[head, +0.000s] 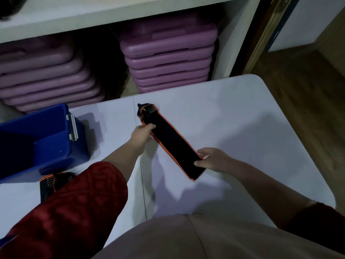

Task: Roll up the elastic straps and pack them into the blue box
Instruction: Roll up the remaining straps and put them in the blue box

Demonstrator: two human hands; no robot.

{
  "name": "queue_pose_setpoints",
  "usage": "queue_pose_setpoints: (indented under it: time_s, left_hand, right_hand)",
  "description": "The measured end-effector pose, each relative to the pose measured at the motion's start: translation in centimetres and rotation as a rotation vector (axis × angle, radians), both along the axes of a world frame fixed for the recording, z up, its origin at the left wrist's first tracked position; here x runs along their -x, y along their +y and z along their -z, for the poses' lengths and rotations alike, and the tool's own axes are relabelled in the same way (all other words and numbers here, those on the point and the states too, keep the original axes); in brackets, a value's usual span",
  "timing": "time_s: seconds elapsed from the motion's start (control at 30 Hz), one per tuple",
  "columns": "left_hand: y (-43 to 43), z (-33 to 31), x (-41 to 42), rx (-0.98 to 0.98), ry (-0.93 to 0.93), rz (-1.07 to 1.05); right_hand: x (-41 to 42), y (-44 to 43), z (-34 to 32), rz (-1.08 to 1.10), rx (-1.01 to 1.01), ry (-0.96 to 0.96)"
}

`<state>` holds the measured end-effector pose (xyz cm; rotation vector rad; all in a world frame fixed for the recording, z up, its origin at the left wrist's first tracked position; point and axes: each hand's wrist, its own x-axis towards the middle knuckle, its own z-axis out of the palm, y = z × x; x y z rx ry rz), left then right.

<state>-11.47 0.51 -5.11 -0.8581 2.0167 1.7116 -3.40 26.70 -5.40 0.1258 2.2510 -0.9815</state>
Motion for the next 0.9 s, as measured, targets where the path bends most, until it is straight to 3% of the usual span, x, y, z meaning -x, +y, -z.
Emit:
queue_pose_setpoints:
  time_s: [0.2, 0.37, 0.47, 0.53, 0.9]
  left_hand:
    - [3.9, -0.8, -1.9, -0.268, -0.008, 0.135]
    - [3.9, -0.2, -4.4, -0.076, -0.006, 0.312]
    - [3.5, 0.1, -6.7, 0.05, -0.001, 0.404]
    - [3.5, 0.0, -8.2, 0.013, -0.037, 0.445]
    - [3.6, -0.1, -13.2, 0.18, 0.013, 0.624]
  right_hand:
    - [-1.6, -1.2, -0.2, -0.072, 0.151, 0.016]
    - [-2.4, -1.8, -0.2, -0.102, 0.135, 0.048]
    - [-2.0, -2.0, 0.2, 0.002, 0.04, 0.065]
    - [-1.9, -2.3, 0.2, 0.066, 0.011, 0.069]
    - [-3.8, -3.3, 0.3, 0.029, 0.186, 0.035]
